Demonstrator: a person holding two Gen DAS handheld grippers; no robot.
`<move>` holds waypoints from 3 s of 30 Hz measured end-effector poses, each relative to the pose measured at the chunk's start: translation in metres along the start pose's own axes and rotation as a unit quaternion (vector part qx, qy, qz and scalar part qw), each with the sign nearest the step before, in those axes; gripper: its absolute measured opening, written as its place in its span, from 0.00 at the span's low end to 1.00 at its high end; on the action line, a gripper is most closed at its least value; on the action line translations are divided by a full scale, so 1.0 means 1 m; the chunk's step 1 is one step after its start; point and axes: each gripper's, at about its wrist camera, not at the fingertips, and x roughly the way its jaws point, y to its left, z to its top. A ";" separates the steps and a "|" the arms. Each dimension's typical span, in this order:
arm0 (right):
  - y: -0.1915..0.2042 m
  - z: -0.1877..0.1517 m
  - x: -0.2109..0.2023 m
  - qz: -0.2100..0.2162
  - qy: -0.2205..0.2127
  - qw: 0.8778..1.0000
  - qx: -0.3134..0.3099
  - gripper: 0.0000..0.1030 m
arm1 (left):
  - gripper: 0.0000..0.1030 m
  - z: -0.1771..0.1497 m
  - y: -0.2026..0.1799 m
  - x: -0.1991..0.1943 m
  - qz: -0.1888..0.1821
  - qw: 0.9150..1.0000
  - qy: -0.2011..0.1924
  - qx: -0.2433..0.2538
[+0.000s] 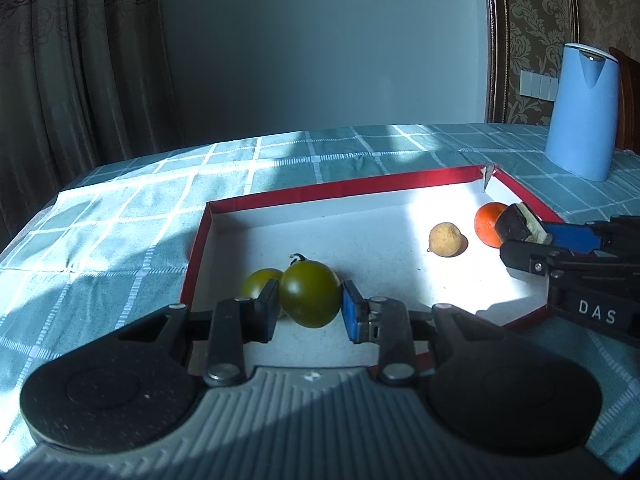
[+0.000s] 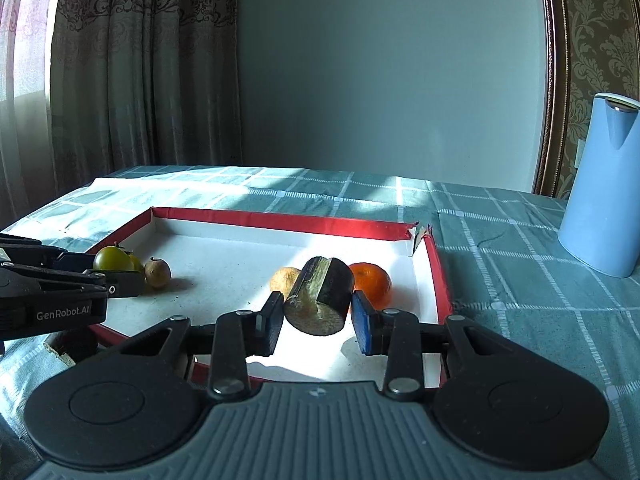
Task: Organize fruits
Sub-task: 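Carry the green tomato and eggplant slice over the red box, then lower the green tomato and eggplant slice into the box and open both grippers, then move both grippers back to the pieces lying beside the red box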
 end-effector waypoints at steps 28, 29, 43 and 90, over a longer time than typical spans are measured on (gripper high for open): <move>0.005 0.020 0.049 -0.009 0.028 1.000 -0.008 0.34 | 0.30 0.016 -0.019 0.057 0.022 0.999 0.032 0.006; 0.005 0.020 0.050 -0.010 0.028 1.000 -0.007 0.34 | 0.30 0.017 -0.019 0.058 0.023 0.999 0.032 0.005; 0.008 0.018 0.051 -0.021 0.023 0.999 -0.017 0.34 | 0.54 0.017 -0.023 0.061 0.026 0.999 0.030 0.010; 0.001 -0.016 -0.038 0.036 -0.029 0.999 0.028 0.67 | 1.00 -0.043 0.055 -0.051 0.031 0.996 -0.061 -0.056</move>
